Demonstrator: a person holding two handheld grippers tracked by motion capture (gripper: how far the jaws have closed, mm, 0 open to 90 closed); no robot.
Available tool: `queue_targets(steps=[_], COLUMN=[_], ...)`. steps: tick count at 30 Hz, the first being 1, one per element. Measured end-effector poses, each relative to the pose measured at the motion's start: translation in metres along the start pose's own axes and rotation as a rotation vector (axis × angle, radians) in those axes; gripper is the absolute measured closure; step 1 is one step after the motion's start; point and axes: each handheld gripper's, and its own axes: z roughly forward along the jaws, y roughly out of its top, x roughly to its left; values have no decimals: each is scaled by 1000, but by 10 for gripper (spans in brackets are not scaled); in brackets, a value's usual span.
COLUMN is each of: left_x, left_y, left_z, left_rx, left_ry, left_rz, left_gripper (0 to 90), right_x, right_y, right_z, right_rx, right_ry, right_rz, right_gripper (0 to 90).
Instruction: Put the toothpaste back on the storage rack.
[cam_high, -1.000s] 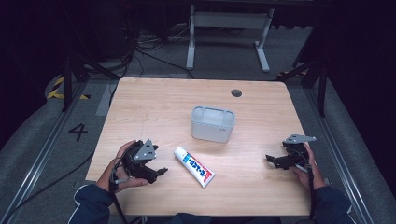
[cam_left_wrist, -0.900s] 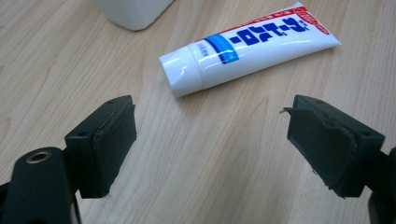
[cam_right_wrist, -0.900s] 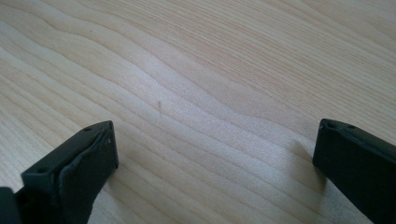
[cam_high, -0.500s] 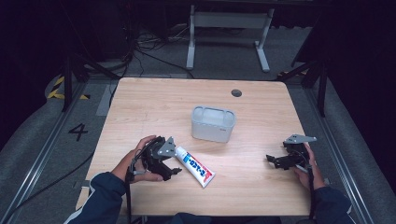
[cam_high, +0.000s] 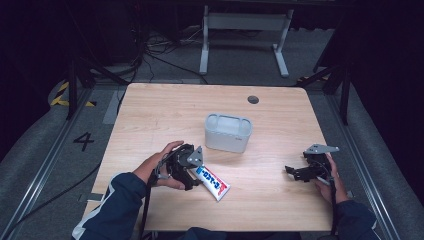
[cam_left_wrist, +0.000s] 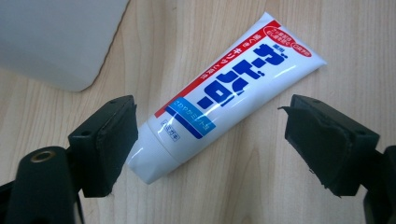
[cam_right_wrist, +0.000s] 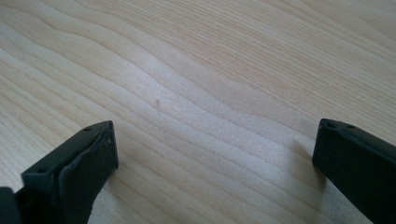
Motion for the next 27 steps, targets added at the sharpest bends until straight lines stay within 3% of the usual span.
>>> queue_targets(steps=[11, 13, 16, 22, 27], left_x=[3, 4, 7, 7, 6], left_y=[15, 18, 21, 23, 23], left_z=[25, 30, 37, 46, 46], left_rx=[62, 100, 126, 159, 168], left_ry=[-68, -66, -70, -131, -135], left_rz=[54, 69, 63, 61, 55], left_gripper=[209, 209, 196, 158, 154], right_x=[0, 0, 0, 0, -1], right_y=[0, 0, 0, 0, 0], right_z=[0, 0, 0, 0, 0], right_rx=[-1, 0, -1, 0, 0], right_ry=[1, 0, 1, 2, 2], right_rz=[0, 0, 0, -2, -3], right_gripper=[2, 2, 2, 2, 2])
